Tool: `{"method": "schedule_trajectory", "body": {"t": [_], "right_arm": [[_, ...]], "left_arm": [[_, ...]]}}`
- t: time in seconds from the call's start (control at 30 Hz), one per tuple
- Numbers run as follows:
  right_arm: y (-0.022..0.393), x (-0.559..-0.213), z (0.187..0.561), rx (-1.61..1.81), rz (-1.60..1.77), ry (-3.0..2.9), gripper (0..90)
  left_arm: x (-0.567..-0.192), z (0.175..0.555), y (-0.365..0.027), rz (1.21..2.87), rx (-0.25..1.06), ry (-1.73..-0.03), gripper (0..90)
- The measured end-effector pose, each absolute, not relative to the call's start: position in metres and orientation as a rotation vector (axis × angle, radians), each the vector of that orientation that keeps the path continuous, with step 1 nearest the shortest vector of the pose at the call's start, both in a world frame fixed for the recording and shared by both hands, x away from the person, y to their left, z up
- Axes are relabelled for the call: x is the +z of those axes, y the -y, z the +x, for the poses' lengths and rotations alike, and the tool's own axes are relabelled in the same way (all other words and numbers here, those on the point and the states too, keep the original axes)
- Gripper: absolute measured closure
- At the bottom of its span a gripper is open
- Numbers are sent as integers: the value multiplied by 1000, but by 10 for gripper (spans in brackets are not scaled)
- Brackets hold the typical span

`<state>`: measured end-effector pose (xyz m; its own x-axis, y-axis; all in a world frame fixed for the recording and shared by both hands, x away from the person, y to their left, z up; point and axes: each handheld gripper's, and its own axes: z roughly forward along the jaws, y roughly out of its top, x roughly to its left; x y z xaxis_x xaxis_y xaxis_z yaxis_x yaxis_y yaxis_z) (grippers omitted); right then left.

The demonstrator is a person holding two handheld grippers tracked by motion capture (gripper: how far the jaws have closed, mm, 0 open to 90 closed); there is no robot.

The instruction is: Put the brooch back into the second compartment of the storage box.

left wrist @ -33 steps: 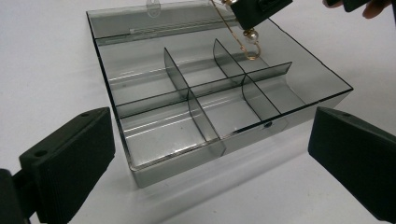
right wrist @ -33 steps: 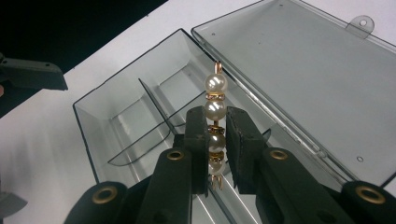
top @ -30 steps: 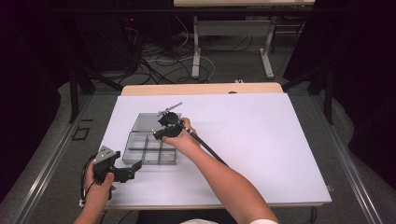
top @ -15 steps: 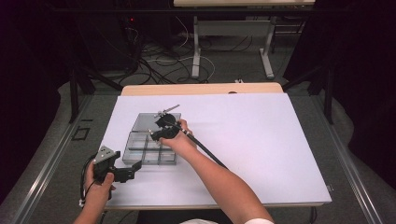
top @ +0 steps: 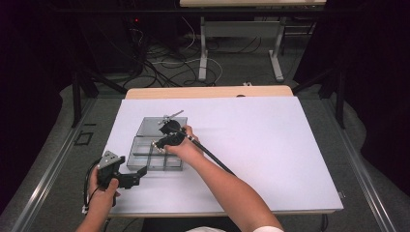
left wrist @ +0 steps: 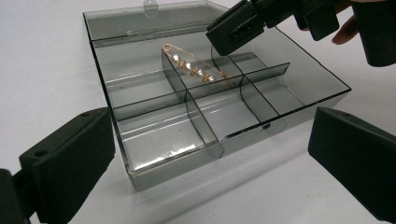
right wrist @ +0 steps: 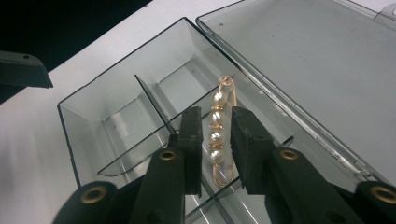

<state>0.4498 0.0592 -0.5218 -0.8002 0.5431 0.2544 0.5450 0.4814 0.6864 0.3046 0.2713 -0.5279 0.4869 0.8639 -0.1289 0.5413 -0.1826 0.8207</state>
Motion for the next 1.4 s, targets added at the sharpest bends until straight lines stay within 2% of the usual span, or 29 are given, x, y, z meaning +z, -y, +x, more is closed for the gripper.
{"method": "schedule_trajectory", "body": {"t": [0.37,0.83,1.4], "right_arm": [[-55,-518,443,-1320,-946,2756,571],[-35,-510,431,-1369,-957,2785,477],[-11,-498,409,-1448,-907,2798,423]], "left_arm": [[-528,304,-271,1860,467,-1176,5],[-529,305,-270,1874,459,-1173,4],[-530,305,-267,1879,456,-1171,5]]}}
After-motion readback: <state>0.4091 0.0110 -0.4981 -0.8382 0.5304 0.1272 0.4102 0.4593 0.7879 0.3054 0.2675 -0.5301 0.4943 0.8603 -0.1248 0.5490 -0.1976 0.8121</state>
